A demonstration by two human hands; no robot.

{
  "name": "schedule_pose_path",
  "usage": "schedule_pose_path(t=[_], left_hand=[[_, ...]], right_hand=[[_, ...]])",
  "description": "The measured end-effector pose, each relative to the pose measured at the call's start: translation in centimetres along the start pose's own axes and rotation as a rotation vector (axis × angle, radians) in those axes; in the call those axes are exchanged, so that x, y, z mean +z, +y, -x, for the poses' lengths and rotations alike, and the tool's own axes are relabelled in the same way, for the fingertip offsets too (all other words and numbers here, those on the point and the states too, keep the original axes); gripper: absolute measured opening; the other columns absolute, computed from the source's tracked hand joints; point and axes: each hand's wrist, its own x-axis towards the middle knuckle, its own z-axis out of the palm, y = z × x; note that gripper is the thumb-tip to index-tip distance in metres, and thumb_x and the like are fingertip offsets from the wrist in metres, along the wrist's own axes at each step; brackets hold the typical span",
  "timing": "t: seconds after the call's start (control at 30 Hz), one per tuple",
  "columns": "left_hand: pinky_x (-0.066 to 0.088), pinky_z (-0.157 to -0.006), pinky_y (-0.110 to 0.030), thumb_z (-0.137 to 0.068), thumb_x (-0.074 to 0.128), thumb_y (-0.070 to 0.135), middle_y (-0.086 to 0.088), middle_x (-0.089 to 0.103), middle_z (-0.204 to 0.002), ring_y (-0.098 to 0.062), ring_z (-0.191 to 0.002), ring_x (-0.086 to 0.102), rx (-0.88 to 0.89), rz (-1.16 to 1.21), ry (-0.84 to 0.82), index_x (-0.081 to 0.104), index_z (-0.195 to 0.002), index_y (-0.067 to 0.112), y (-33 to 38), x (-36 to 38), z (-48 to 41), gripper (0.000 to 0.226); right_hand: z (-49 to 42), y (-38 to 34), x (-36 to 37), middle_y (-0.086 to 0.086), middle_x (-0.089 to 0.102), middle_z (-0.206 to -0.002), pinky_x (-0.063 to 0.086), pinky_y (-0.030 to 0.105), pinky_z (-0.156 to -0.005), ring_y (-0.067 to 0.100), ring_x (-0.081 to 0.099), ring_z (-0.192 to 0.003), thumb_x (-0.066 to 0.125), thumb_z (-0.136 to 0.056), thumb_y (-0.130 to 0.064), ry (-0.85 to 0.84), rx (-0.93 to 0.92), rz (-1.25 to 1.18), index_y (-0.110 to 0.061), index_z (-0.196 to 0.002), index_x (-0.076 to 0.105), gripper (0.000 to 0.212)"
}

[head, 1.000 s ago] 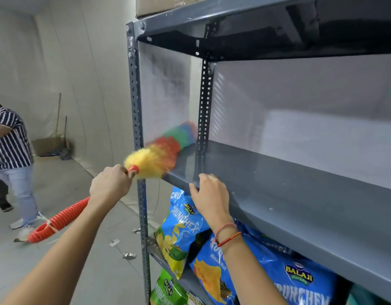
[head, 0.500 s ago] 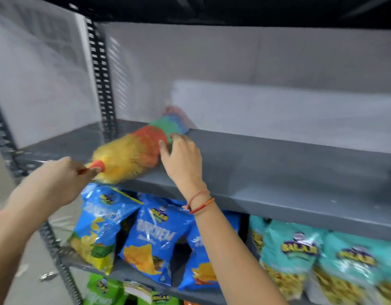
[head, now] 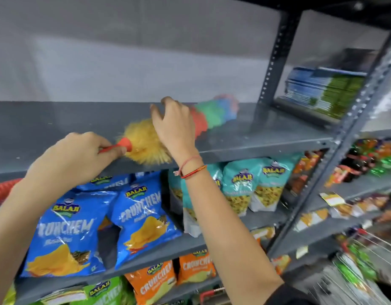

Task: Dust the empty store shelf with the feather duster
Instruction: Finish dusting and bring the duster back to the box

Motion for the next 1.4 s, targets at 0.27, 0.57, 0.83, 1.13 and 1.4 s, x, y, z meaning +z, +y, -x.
schedule_pose_path(t=[0.27, 0.57, 0.83, 1.13, 1.4], left_hand=[[0.043, -0.059, -0.037, -0.085, 0.049, 0.057, -0.007, 0.050, -0.046, -0.028, -0.054, 0.047, 0.383, 0.167, -0.178, 0.070, -0.072, 0.018, 7.4, 4.2, -1.6, 0.047], [0.043, -0.060, -0.032, -0.082, 0.046, 0.065, -0.005, 0.070, -0.072, -0.025, -0.068, 0.060, 0.687, 0.118, -0.566, 0.073, -0.087, 0.023, 14.5, 12.5, 0.8, 0.050], [0.043, -0.062, -0.034, -0.087, 0.050, 0.050, -0.018, 0.069, -0.099, -0.034, -0.089, 0.065, 0.776, -0.102, -0.792, 0.062, -0.078, 0.006, 17.3, 23.7, 6.3, 0.046], [0.051, -0.077, -0.039, -0.089, 0.053, 0.048, -0.018, 0.066, -0.110, -0.034, -0.099, 0.064, 0.788, -0.360, -0.963, 0.064, -0.103, 0.002, 15.5, 33.3, 10.0, 0.049], [0.047, -0.093, -0.034, -0.093, 0.047, 0.019, -0.012, 0.061, -0.127, -0.028, -0.117, 0.057, 0.821, -0.479, -1.057, 0.059, -0.121, 0.010, 15.1, 42.1, 12.9, 0.031]], right_hand=[[1.7, 5.9, -6.5, 0.017, 0.068, -0.110, 0.047, 0.043, -0.086, 0.038, 0.055, -0.109, 0.049, -0.096, -0.033, 0.087, 0.191, 0.182, -0.004, -0.104, 0.063, 0.034], [9.1, 12.3, -12.0, 0.017, 0.072, -0.102, 0.050, 0.043, -0.094, 0.033, 0.064, -0.105, 0.058, -0.091, -0.032, 0.102, 0.506, 0.134, -0.006, -0.098, 0.070, 0.029], [23.0, 18.1, -10.5, 0.024, 0.066, -0.077, 0.047, 0.039, -0.065, 0.038, 0.064, -0.084, 0.055, -0.092, -0.026, -0.111, 0.893, 0.193, 0.001, -0.079, 0.063, 0.032], [35.9, 22.4, -4.4, 0.018, 0.070, -0.100, 0.051, 0.040, -0.074, 0.037, 0.063, -0.095, 0.052, -0.091, -0.022, -0.202, 1.160, 0.303, -0.007, -0.094, 0.063, 0.019], [41.5, 26.8, -0.2, 0.017, 0.065, -0.118, 0.044, 0.032, -0.083, 0.031, 0.057, -0.110, 0.049, -0.093, -0.021, -0.434, 1.375, 0.322, -0.004, -0.109, 0.060, 0.026]])
